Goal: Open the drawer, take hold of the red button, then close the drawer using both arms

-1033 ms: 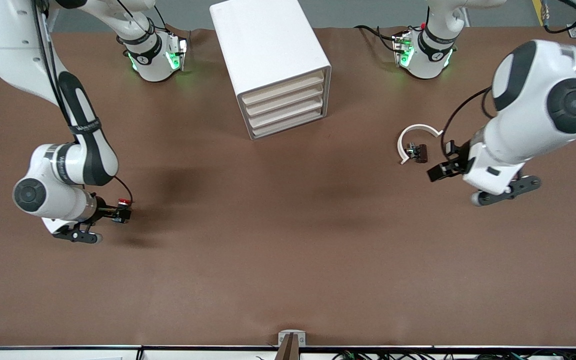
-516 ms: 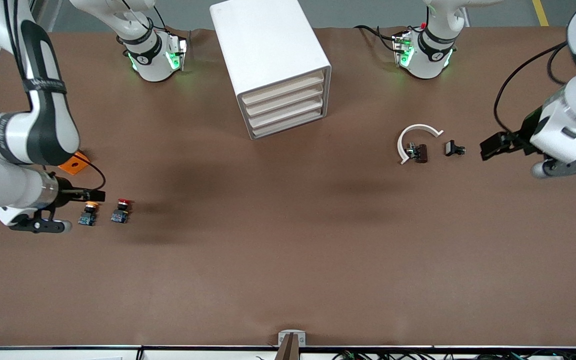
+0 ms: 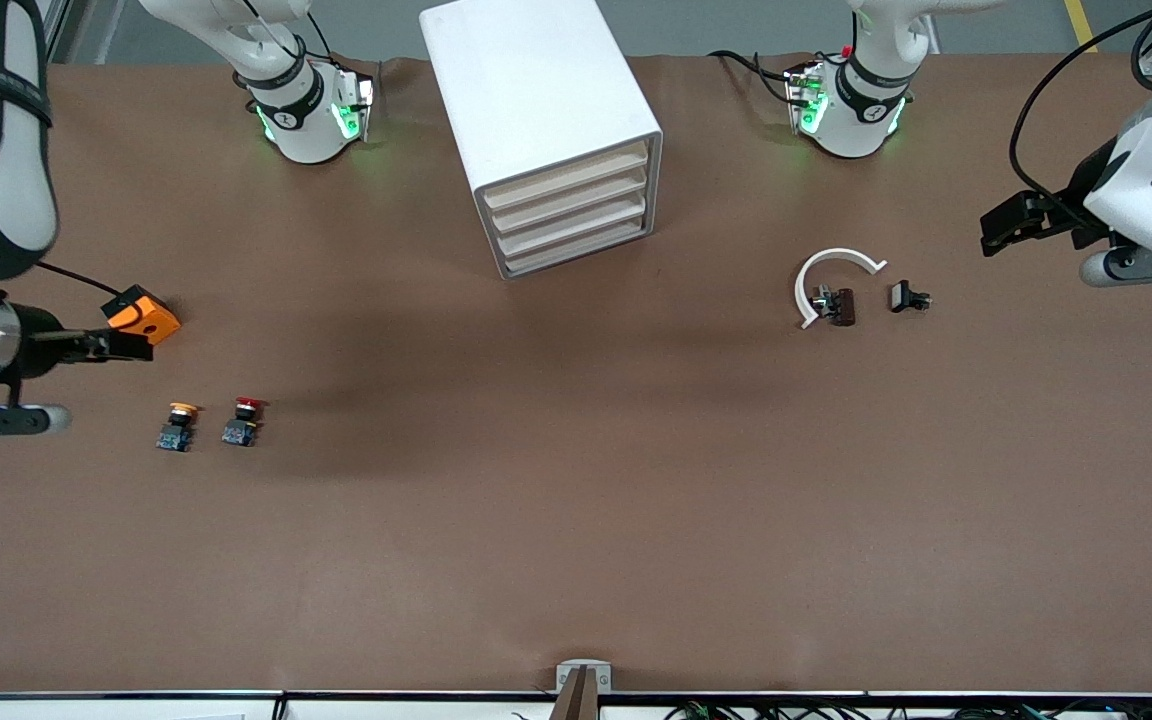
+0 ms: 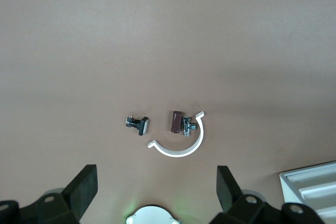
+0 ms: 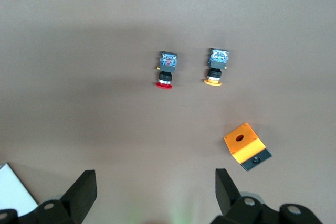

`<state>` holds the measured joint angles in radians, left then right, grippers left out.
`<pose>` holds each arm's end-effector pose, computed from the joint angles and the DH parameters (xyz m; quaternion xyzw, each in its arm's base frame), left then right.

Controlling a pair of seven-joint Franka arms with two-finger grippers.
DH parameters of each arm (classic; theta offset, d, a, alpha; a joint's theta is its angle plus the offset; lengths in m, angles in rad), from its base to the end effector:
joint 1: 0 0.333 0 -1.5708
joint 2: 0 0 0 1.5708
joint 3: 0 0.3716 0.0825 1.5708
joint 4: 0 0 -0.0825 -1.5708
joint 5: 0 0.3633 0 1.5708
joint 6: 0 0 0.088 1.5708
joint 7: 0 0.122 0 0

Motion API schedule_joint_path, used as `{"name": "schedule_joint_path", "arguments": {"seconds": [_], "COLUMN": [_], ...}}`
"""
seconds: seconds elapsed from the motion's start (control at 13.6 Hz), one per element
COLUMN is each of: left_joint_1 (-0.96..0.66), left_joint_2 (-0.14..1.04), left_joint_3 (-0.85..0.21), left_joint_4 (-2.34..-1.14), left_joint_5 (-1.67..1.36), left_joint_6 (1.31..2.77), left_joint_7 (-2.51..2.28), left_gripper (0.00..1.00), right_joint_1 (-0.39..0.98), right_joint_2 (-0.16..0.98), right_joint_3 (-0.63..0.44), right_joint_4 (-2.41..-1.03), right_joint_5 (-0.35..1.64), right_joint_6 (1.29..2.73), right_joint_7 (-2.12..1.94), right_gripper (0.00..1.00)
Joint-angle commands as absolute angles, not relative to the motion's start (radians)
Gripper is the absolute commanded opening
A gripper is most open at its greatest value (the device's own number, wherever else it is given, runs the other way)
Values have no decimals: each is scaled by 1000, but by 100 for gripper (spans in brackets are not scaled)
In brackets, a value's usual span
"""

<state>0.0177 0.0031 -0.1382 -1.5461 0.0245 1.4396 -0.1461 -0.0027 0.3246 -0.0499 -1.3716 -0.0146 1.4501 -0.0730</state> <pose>0.5158 -0.0590 0.6638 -0.9983 -0.0137 0.0527 0.0192 0.6223 -0.0295 0.5558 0.9923 0.0105 -0.1232 0.0076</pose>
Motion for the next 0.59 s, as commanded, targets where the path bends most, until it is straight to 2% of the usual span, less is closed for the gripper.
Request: {"name": "schedule_joint_path", "arguments": {"seconds": [0.0, 0.15, 0.52], "left_joint_1": [17, -1, -8], "left_joint_2": [-49, -92, -107], "left_joint_3": [-114, -92, -103], "left_joint_4": [-1563, -1574, -1575], "left_joint_5": [9, 11, 12], "left_joint_6": [1417, 1419, 1394], "left_joint_7": [-61, -61, -67], "left_gripper": [100, 100, 100], "right_joint_1": [-25, -25, -35], "right_joint_2": [233, 198, 192], "right_joint_3": [-46, -45, -46], "right_joint_4": [-1379, -1382, -1387], "right_joint_5": [5, 3, 2], "right_joint_6": [1410, 1408, 1408], "right_joint_7": [-92, -95, -101], "right_gripper": [100, 100, 100]}}
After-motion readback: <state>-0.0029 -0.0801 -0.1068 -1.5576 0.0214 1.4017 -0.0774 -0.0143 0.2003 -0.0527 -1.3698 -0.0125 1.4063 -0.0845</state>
